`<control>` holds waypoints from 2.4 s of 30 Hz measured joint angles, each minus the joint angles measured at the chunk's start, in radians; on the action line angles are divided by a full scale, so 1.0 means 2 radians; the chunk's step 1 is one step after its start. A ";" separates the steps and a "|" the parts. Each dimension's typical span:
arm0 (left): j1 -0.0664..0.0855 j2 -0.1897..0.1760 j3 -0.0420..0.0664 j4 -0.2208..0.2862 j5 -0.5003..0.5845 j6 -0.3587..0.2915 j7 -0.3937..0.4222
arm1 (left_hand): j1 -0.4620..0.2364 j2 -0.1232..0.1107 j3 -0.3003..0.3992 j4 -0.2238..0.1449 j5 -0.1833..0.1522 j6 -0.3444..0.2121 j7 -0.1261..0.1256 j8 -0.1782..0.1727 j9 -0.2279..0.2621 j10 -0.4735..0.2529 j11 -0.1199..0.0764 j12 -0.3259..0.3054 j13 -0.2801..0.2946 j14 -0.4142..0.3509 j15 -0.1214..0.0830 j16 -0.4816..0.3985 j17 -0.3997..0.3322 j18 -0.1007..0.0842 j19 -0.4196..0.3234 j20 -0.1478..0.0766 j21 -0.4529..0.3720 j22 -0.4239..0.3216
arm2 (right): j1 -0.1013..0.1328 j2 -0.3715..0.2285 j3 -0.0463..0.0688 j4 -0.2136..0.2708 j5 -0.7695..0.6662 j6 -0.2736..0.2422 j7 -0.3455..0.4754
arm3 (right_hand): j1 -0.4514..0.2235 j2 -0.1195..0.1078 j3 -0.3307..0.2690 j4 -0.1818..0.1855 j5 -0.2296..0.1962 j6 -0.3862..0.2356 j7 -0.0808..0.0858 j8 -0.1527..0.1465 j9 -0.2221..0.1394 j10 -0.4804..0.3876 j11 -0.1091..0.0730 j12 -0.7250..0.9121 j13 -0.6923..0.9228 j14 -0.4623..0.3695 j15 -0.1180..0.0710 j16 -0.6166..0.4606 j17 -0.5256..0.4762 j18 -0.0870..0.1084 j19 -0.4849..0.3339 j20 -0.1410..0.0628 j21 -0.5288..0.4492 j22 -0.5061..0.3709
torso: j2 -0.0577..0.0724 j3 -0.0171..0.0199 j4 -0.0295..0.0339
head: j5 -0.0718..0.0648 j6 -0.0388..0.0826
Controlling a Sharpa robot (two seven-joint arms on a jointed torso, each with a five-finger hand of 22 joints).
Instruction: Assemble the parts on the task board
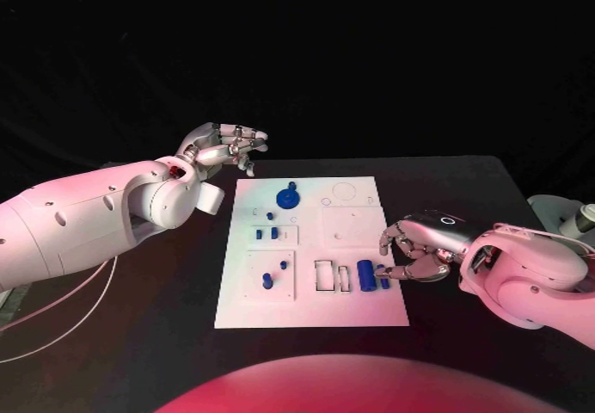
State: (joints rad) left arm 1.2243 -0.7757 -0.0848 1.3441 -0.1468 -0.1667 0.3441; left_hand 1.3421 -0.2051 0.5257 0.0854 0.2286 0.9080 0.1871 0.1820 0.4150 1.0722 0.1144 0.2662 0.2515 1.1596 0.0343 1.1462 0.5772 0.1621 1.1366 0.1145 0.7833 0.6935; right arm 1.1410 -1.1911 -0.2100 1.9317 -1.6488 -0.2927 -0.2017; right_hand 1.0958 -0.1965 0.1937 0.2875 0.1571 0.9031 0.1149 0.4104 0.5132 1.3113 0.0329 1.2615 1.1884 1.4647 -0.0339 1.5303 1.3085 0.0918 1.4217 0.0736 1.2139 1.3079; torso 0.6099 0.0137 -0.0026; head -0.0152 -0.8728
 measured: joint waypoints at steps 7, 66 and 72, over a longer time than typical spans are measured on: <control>0.000 0.000 0.000 0.002 0.000 0.000 0.000 | 0.000 0.000 0.000 0.000 0.000 0.000 0.000 0.000 0.000 -0.004 0.000 0.000 0.001 0.000 0.000 0.000 0.000 0.000 0.000 0.000 0.000 0.001 | -0.017 0.016 -0.001 0.006 0.033 -0.033 -0.083 | 0.006 0.006 -0.027 0.003 0.004 -0.002 -0.002 0.004 0.001 0.005 0.000 0.007 0.012 0.000 0.000 0.001 0.000 0.000 0.002 -0.002 0.000 0.000 | 0.000 -0.0001 0.0007 | -0.002 0.000; 0.000 -0.011 0.000 0.010 0.000 0.003 -0.005 | 0.000 0.000 0.000 0.000 0.000 0.000 0.000 0.000 0.000 -0.004 0.000 0.002 0.001 0.000 0.000 0.002 0.000 0.000 0.000 0.000 0.000 0.000 | -0.070 0.086 0.002 -0.032 0.061 -0.070 -0.155 | 0.093 0.039 -0.059 -0.001 0.084 0.008 -0.009 0.019 -0.005 0.033 -0.008 0.042 0.058 0.002 -0.002 0.011 0.000 -0.007 0.013 -0.006 0.022 0.000 | 0.000 0.0011 0.0008 | 0.007 0.000; 0.000 -0.012 0.000 0.010 0.000 0.004 -0.005 | 0.000 0.000 0.000 0.000 0.000 0.000 0.000 0.000 0.000 -0.004 0.000 0.002 0.001 0.000 0.000 0.002 0.000 0.000 0.000 0.000 0.000 0.000 | -0.074 0.082 0.001 -0.022 0.061 -0.082 -0.153 | 0.102 0.047 -0.046 0.001 0.083 0.012 -0.006 0.019 -0.007 0.039 -0.012 0.049 0.060 0.001 -0.005 0.013 0.000 -0.007 0.018 -0.007 0.029 0.000 | 0.000 0.0011 0.0006 | 0.008 0.000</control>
State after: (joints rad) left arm 1.2245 -0.7996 -0.0849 1.3650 -0.1475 -0.1596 0.3343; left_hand 1.3421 -0.2051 0.5257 0.0854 0.2286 0.9080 0.1871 0.1820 0.4144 1.0651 0.1143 0.2709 0.2537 1.1596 0.0343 1.1501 0.5772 0.1620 1.1365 0.1145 0.7833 0.6939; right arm 0.9939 -1.0278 -0.2080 1.8878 -1.5269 -0.4577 -0.5067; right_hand 1.2998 -0.1018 0.1015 0.2894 0.3226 0.9270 0.1028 0.4490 0.4987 1.3901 0.0088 1.3597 1.3084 1.4666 -0.0434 1.5569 1.3077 0.0770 1.4575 0.0591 1.2719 1.3079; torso 0.6099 0.0159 -0.0014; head 0.0007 -0.8728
